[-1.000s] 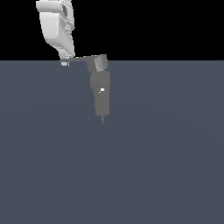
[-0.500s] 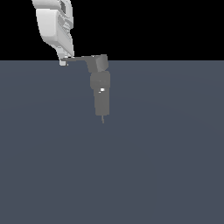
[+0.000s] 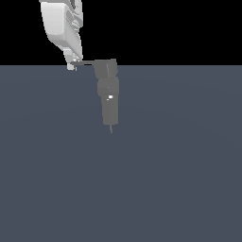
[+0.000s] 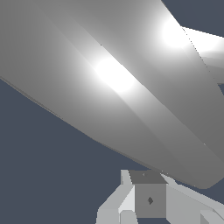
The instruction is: Turn on the faucet by rotating a designated handle.
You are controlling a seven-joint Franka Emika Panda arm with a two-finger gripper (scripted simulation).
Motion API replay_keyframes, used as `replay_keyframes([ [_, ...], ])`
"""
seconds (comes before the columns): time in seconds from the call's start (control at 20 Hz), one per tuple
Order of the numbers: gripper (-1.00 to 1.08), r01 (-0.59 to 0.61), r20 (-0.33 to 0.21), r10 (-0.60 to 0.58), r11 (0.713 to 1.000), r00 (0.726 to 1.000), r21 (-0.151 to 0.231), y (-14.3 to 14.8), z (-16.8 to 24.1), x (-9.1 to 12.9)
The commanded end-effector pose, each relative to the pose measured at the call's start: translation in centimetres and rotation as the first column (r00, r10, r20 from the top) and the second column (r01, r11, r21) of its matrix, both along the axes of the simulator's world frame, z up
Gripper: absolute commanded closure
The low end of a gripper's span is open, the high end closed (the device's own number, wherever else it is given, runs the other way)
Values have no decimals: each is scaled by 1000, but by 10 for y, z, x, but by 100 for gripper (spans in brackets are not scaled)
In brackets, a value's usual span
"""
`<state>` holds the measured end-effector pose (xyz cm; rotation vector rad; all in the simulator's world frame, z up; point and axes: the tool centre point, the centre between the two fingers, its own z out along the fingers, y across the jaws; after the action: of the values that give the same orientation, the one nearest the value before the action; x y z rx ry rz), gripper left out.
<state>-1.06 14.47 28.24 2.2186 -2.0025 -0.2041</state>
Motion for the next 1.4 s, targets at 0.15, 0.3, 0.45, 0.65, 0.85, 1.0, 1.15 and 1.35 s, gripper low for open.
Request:
replay_keyframes([
  [0.15,108,9,0,-9,1000,1000,-2,-20,5,-13],
  [0.3,108,9,0,-9,1000,1000,-2,-28,7,-20],
  [0.45,108,8,1,-8,1000,1000,-1,-35,9,-28],
  [0.65,108,8,2,-8,1000,1000,0,-46,12,-38],
  [0.85,108,8,2,-8,1000,1000,0,-57,15,-48],
  [1.0,108,-4,-5,4,1000,1000,-1,-54,10,-47],
  [1.15,108,-2,-4,2,1000,1000,-1,-76,11,-46],
  [1.35,108,1,-2,-1,1000,1000,-1,-105,13,-44],
])
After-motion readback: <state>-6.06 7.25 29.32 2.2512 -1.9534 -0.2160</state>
